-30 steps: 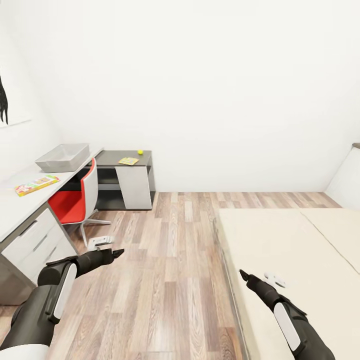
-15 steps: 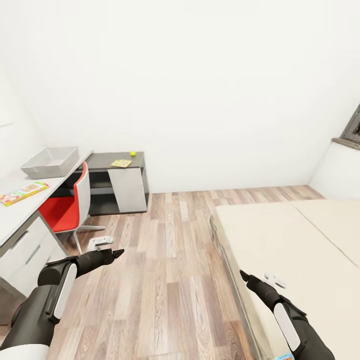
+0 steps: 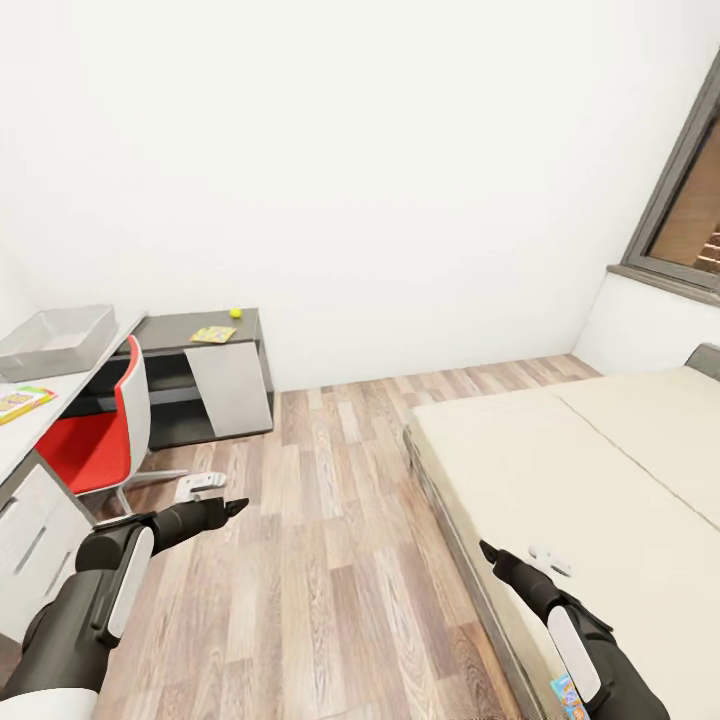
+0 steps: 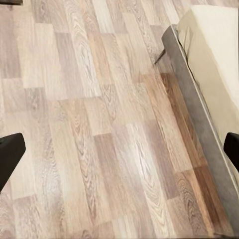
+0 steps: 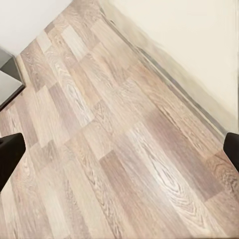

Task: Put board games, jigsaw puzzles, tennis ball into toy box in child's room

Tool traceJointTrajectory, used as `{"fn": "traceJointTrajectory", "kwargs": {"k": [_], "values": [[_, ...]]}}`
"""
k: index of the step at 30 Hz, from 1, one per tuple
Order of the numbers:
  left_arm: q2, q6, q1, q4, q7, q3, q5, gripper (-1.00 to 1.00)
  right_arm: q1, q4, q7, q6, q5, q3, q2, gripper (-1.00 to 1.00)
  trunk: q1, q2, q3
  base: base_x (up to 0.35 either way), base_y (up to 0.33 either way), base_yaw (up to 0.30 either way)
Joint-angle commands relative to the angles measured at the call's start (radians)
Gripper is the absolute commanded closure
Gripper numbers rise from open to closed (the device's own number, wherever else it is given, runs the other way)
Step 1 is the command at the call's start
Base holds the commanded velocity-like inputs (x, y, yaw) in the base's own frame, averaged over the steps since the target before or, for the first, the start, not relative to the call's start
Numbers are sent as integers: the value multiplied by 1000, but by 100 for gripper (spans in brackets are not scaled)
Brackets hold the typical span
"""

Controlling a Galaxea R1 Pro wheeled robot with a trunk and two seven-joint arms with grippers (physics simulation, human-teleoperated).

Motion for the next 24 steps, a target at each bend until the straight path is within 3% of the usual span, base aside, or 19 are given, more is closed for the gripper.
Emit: {"fn": "traceJointTrajectory", "kwargs": {"k": [1,14,24], "values": [[0,8,-1,-1,2,1,10,-100,-1,-1,4,7,-7,-3,1,-100,1,-2,-2,0,285,-260],[0,8,-1,-1,2,0,10,-100,-1,0,4,6,-8,-3,1,-100,1,-2,-2,0,264,-260],[-1,8,-1,-2,2,0,10,-100,-1,0,4,7,-9,-4,0,-100,1,-2,-2,0,116,-260]]}}
